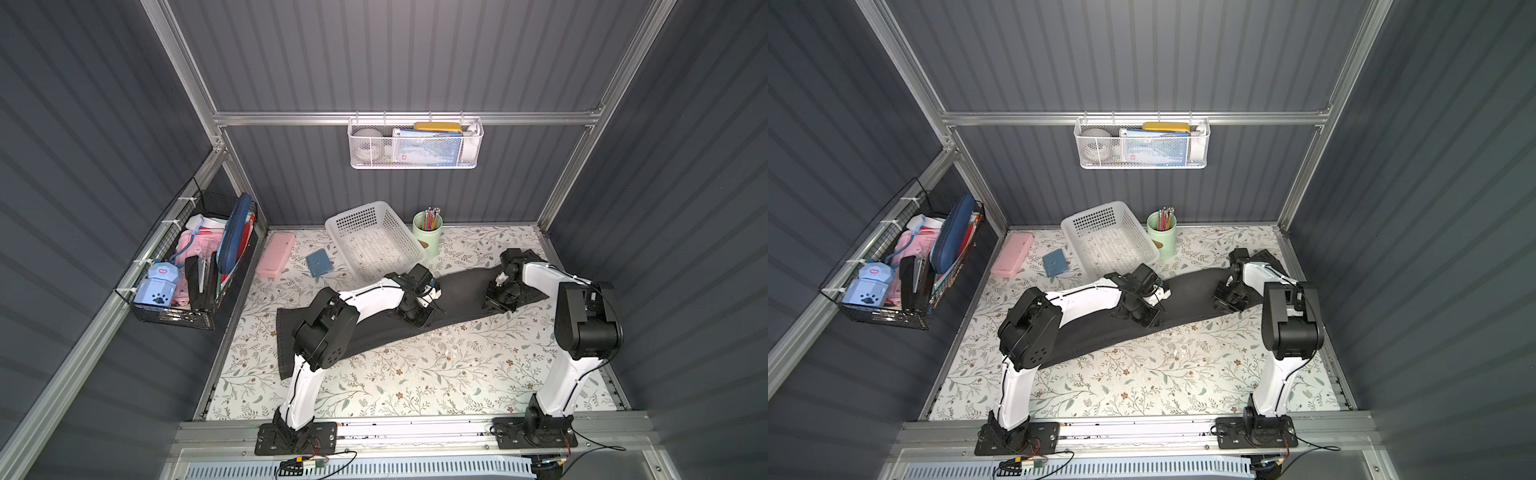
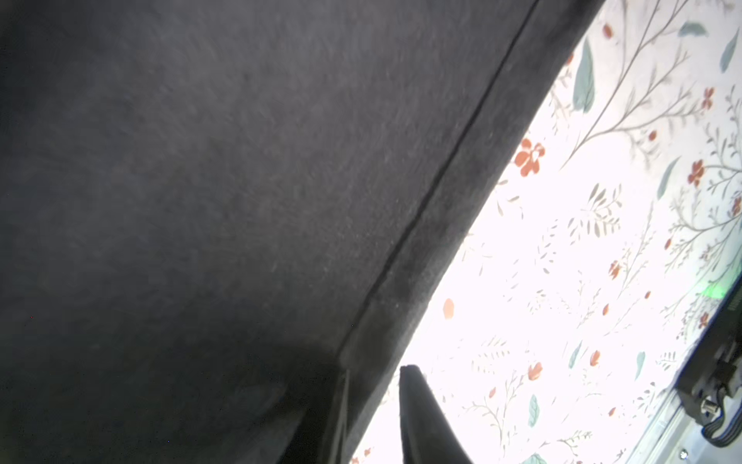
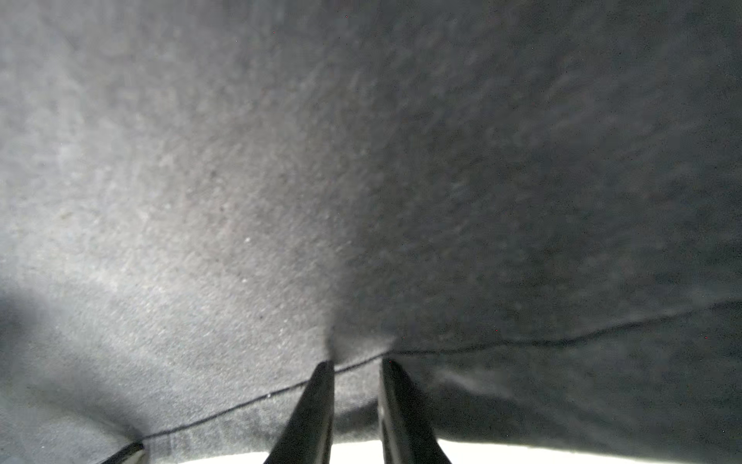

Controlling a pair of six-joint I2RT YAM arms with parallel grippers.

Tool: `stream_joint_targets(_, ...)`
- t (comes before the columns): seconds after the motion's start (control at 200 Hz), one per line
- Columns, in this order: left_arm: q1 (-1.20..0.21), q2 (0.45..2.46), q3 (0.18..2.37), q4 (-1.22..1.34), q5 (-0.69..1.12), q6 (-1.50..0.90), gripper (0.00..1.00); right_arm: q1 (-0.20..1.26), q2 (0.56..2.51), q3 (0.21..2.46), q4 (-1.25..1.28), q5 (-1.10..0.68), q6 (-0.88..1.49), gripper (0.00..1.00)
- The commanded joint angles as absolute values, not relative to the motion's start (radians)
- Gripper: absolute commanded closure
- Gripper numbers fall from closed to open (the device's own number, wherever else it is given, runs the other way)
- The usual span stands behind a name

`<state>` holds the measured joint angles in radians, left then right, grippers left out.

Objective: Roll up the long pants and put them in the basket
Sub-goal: Fold the long pant at the center of the board.

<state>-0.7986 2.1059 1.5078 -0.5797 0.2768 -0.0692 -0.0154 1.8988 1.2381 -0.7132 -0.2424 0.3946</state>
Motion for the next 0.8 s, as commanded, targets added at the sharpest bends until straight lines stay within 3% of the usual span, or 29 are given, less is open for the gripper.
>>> stream_joint_targets(0.0, -0.805, 2.139, 1.486, -0.632, 0.298, -0.033, 0.74, -0.031, 1.926, 1.265, -0.752, -0.213, 0.367, 0.75)
stream_joint_targets(0.22, -0.847, 2.072, 1.468, -0.759, 0.505, 0.103, 0.75, -0.068, 1.943, 1.319, -0.776, -0.186, 0.360, 0.72)
stream_joint_targets(0.39, -0.838, 2.012, 1.432, -0.843, 0.475, 0.148, 0.70, -0.100, 1.921, 1.368, -0.777, -0.185, 0.371, 0.64)
stream_joint_targets(0.585, -0.672, 1.867, 1.483, -0.765, 0.479, 0.025, 0.65, -0.166, 1.840, 1.460, -0.789, -0.064, 0.417, 0.32)
stream_joint_targets(0.645, -0.640, 1.850, 1.504, -0.764, 0.432, 0.018, 0.63, -0.224, 1.837, 1.473, -0.775, -0.049, 0.440, 0.03)
stream_joint_targets(0.796, -0.630, 1.828, 1.523, -0.765, 0.235, 0.004, 0.59, -0.349, 1.864, 1.470, -0.737, -0.016, 0.501, 0.01)
